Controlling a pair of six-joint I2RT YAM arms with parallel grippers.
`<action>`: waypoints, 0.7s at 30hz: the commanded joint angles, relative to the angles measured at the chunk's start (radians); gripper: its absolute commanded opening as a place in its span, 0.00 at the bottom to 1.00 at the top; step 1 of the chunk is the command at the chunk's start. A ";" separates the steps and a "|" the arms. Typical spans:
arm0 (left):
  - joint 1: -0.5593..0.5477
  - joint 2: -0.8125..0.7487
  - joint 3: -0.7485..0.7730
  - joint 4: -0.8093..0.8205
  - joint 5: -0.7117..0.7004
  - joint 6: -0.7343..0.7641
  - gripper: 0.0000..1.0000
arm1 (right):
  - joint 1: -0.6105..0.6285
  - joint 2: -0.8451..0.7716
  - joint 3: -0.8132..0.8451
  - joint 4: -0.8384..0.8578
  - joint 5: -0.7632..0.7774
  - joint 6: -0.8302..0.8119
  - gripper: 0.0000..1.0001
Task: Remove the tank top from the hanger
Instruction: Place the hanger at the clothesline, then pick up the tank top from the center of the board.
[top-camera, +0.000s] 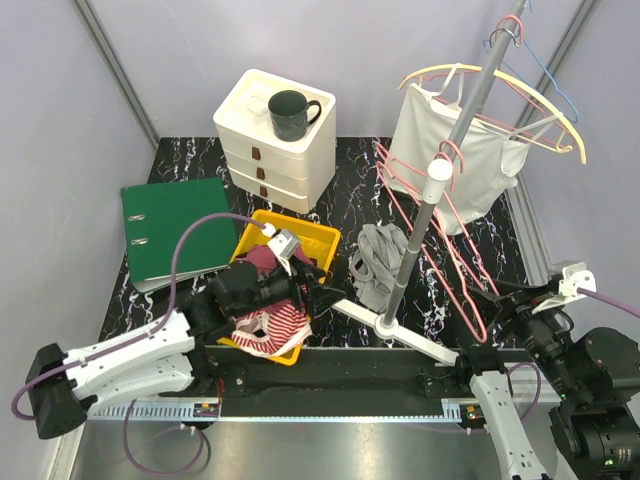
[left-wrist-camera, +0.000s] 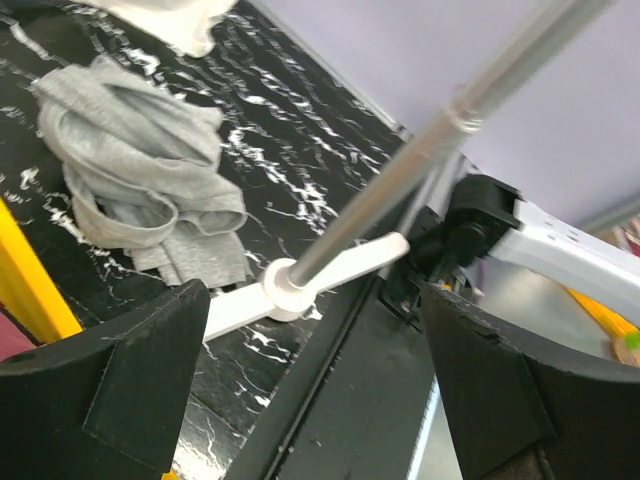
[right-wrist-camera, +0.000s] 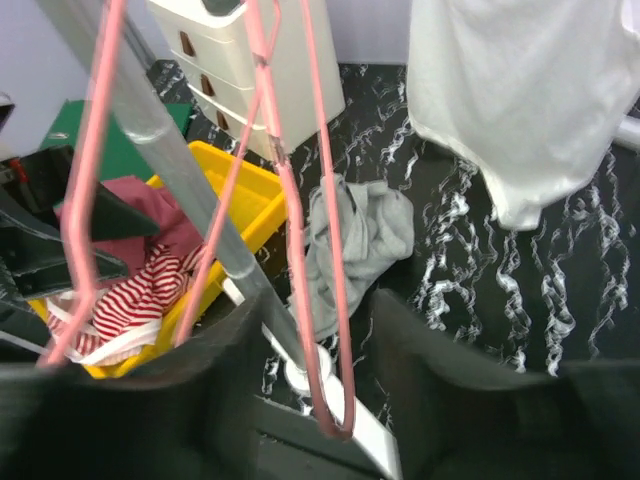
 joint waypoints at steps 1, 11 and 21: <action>-0.039 0.087 -0.047 0.257 -0.212 -0.029 0.90 | 0.001 0.008 0.023 -0.043 0.115 0.081 0.68; -0.082 0.492 0.134 0.323 -0.537 -0.023 0.99 | 0.001 0.045 0.145 -0.145 0.415 0.131 0.98; -0.082 0.928 0.335 0.438 -0.628 -0.041 0.99 | 0.036 0.017 0.158 -0.142 0.446 0.114 1.00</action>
